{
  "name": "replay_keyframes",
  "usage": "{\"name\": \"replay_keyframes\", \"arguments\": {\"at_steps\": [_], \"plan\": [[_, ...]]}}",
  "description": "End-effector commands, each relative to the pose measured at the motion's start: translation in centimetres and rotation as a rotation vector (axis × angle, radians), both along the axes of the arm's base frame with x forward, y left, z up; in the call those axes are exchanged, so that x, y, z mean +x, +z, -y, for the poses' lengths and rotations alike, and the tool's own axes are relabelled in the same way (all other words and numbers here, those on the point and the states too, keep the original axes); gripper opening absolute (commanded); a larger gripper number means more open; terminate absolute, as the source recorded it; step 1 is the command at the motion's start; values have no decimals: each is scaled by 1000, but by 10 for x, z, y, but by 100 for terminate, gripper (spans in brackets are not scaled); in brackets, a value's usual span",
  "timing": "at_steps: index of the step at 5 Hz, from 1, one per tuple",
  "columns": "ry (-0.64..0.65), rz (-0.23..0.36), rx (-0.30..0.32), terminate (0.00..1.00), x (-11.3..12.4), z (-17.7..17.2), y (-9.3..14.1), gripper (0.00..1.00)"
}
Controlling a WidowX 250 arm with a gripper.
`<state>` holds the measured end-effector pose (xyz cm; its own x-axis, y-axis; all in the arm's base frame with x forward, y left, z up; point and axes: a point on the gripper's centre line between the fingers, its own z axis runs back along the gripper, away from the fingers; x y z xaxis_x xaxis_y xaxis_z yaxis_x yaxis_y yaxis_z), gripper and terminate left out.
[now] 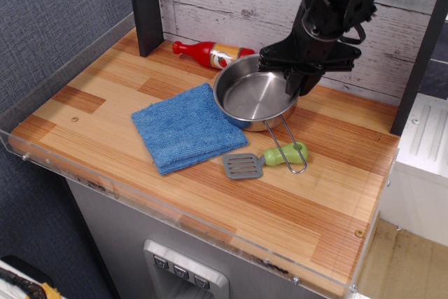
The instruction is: Place saucepan to the right of the blue cloth
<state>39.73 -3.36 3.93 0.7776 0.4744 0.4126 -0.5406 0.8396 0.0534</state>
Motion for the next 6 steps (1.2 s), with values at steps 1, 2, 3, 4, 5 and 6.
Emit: {"name": "replay_keyframes", "arguments": {"at_steps": [1,2,3,4,5,6], "plan": [[-3,22,18,0,-6,1,3,0],[12,8,32,0,-7,-2,1,100],[16,8,45,0,-7,-4,2,100],[21,5,44,0,-9,-4,2,100],[17,9,48,0,-9,-4,3,100],[-9,14,12,0,-10,-5,10,100]]}}
